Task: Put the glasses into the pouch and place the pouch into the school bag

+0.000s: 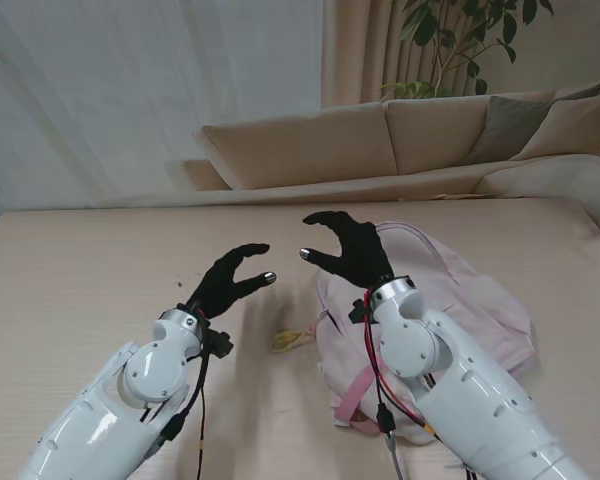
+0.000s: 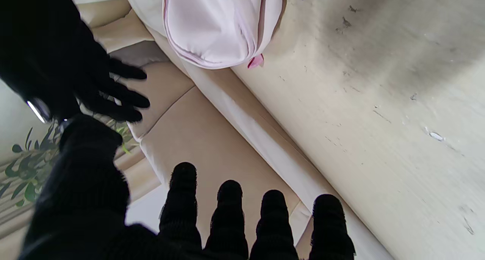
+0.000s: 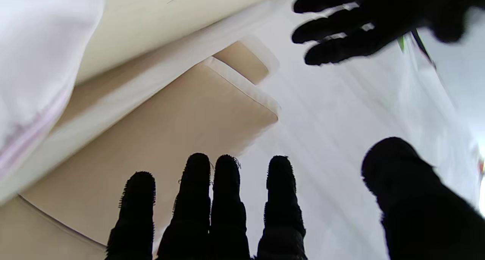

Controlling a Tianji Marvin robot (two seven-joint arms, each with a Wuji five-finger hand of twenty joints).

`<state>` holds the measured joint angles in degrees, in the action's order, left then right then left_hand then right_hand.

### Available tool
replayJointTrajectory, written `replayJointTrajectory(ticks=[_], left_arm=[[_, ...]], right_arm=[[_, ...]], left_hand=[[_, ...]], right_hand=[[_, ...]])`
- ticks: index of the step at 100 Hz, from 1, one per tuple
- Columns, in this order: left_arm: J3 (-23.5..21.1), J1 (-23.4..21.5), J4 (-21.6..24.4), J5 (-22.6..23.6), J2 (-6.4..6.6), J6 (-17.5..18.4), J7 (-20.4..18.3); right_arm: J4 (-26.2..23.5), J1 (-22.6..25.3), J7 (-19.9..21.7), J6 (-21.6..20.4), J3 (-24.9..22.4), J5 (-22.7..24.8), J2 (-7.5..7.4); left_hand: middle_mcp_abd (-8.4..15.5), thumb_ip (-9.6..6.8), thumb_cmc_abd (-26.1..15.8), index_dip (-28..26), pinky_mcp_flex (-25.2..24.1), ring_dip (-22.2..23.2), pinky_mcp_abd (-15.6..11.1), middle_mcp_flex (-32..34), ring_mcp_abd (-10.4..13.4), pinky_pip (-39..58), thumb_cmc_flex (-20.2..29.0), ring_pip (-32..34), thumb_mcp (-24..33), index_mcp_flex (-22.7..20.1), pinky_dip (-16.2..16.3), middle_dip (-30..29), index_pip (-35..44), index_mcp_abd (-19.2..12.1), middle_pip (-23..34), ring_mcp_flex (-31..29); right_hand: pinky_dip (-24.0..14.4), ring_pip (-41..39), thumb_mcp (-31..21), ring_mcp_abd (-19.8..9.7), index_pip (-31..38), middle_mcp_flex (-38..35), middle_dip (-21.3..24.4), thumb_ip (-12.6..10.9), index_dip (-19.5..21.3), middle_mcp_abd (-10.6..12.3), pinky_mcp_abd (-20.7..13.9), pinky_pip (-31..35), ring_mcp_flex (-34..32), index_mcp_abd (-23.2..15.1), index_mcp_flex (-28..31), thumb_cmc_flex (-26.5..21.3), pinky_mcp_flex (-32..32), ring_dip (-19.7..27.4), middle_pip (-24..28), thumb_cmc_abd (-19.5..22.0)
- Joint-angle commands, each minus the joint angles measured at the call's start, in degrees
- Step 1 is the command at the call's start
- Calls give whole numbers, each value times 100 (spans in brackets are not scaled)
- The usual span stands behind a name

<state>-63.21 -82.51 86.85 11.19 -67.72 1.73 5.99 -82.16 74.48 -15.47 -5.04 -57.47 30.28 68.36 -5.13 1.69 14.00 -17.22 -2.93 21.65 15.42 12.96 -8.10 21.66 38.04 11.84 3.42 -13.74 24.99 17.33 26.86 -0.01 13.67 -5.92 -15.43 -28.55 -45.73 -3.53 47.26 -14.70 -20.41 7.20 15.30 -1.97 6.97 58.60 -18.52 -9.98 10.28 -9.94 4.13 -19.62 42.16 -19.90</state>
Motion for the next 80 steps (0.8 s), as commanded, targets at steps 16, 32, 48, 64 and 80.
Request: replayJointTrajectory(ticks=[16, 32, 48, 64, 80], left_arm=[[-222, -335, 255, -302, 7, -87, -206], [-248, -349, 214, -471, 7, -52, -288], [-265, -354, 212, -553, 22, 31, -371], [-324, -427, 270, -563, 9, 71, -288], [-319, -433, 274, -551, 4, 62, -261]], right_arm=[[-618, 954, 553, -154, -536, -1150, -64], [-806, 1383, 762, -382, -819, -1778, -74], [-757, 1480, 902, -512, -916, -1967, -95], [-736, 1517, 961, -486, -908, -1990, -107], [-791, 1539, 992, -417, -865, -1878, -127]], left_hand=[[131, -191, 18, -77, -95, -51, -131, -212, 160, 288, 27, -124, -57, 126, -132, -84, 98, -236, -124, 148], [141, -174, 22, -58, -114, -84, -84, -201, 156, 188, 12, -166, -54, 95, -223, -118, 37, -231, -174, 146], [128, -170, -20, -63, -121, -69, -80, -172, 145, 210, -7, -132, -50, 69, -202, -77, 31, -204, -99, 135], [108, -170, 13, -68, -113, -45, -47, -143, 107, 273, 16, -49, -38, 18, -170, 8, 21, -164, 91, 78], [98, -169, 21, -70, -121, -44, -35, -146, 99, 319, 26, -16, -23, -19, -165, 20, 18, -129, 162, 68]], right_hand=[[-2, 246, -404, -49, -160, -127, 131, -4, -94, -68, -149, -52, 25, 10, 89, -151, 38, 157, -270, -194], [-63, 299, -486, -34, -185, -179, 153, 25, -97, -51, -144, -31, -13, 24, 119, -183, 47, 183, -343, -255], [-136, 404, -640, -86, -276, -197, 163, 55, -99, -14, -171, -251, 8, -11, 149, -225, 64, 227, -466, -336], [-237, 417, -843, -64, -272, -203, 162, 52, -85, -34, -148, -370, 22, -45, 191, -309, 82, 232, -481, -540], [-261, 399, -813, -65, -272, -202, 157, 69, -82, -36, -140, -426, 25, -5, 172, -273, 77, 223, -470, -529]])
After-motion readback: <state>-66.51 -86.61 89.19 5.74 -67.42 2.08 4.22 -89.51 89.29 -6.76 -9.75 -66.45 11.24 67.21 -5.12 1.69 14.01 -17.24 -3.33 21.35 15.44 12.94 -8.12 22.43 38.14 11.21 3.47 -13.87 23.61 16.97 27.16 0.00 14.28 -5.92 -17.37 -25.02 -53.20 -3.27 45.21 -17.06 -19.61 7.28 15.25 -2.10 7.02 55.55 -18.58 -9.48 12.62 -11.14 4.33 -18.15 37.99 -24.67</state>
